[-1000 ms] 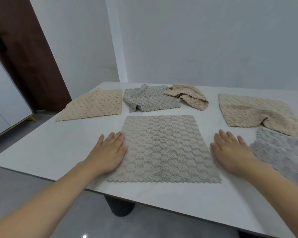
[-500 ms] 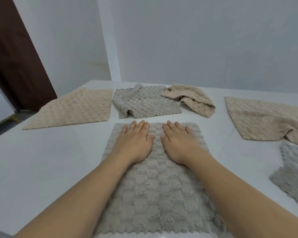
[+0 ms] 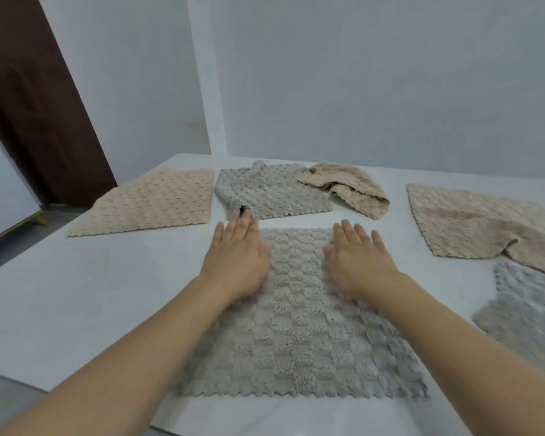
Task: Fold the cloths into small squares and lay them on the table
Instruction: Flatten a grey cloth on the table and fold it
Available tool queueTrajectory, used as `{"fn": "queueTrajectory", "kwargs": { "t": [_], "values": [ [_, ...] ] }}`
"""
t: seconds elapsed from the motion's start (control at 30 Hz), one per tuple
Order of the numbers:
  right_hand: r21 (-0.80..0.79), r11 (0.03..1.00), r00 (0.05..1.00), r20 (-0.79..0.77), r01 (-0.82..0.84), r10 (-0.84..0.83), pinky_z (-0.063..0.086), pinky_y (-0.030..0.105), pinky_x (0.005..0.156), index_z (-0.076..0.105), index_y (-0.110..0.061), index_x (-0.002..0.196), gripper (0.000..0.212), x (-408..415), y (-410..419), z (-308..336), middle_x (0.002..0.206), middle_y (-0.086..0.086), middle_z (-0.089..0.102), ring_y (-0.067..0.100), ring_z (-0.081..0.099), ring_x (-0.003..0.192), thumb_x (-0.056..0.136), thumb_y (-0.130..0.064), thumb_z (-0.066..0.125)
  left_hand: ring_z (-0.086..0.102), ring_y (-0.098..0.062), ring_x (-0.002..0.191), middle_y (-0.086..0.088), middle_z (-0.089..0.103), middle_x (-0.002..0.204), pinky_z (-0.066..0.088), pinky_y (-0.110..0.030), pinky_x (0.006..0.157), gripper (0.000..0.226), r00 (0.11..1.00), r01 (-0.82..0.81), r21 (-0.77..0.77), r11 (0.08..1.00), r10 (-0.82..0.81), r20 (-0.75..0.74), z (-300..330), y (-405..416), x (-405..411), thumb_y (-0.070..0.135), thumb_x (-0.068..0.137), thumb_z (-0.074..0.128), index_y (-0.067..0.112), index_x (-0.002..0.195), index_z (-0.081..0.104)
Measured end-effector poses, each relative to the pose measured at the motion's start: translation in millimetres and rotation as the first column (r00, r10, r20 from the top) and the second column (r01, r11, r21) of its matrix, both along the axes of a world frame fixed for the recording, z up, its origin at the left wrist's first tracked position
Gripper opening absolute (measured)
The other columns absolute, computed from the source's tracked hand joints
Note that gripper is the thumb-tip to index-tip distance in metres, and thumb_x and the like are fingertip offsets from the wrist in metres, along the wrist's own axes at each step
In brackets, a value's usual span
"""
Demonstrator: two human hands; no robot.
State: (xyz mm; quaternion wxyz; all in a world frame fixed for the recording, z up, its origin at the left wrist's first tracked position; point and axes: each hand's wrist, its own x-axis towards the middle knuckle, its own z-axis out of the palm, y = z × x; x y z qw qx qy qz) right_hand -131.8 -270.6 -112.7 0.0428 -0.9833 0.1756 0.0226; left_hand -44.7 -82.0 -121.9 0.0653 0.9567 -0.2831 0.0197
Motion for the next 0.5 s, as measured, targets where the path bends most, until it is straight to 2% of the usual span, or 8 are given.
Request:
{"fn": "queueTrajectory", "kwargs": {
  "t": [0.1,0.3,0.43,0.5],
  "values": [
    [0.068,0.987,0.987,0.073,-0.149,0.144,-0.004,0.04,0.121,-0.002,-0.017,0.155,0.058,-14,32,-20,0.162,0.002,-0.007,0.019,-0.007,0.149,0.103,-0.039,0.009,-0.012,-0.014,0.149,0.001,-0.008,0.164,-0.008,-0.037,0.121,0.061,0.993,0.099,0.022,0.995,-0.097,-0.065,-19,-11,-34,0.044,0.103,0.011,0.017,0.157,-0.001],
    [0.103,0.982,0.986,0.065,-0.158,0.152,-0.006,0.038,0.12,0.0,-0.024,0.155,0.057,-14,22,-25,0.162,-0.005,-0.006,0.013,-0.008,0.148,0.102,-0.043,0.008,-0.01,-0.009,0.149,0.006,-0.007,0.164,-0.006,-0.036,0.121,0.06,0.992,0.111,0.041,0.993,-0.108,-0.065,-22,-5,-28,0.046,0.103,0.011,0.022,0.157,-0.002],
    [0.097,0.993,0.998,0.016,-0.064,0.062,-0.006,0.04,0.12,-0.005,-0.024,0.155,0.058,-37,-10,-23,0.161,-0.007,-0.011,0.012,-0.01,0.148,0.101,-0.044,0.005,-0.008,-0.011,0.15,0.007,-0.008,0.164,-0.005,-0.037,0.121,0.06,0.995,0.008,0.056,0.998,-0.002,-0.103,-20,43,-14,0.046,0.103,0.009,0.023,0.157,-0.003],
    [0.075,0.997,1.0,-0.024,-0.016,0.018,-0.006,0.041,0.12,-0.006,-0.022,0.155,0.058,-45,-20,-21,0.161,-0.006,-0.011,0.013,-0.009,0.148,0.101,-0.042,0.004,-0.007,-0.012,0.15,0.005,-0.007,0.164,-0.006,-0.04,0.121,0.061,0.993,-0.052,0.118,0.992,0.063,-0.1,-17,60,-12,0.045,0.102,0.008,0.021,0.157,-0.002]
  ]
}}
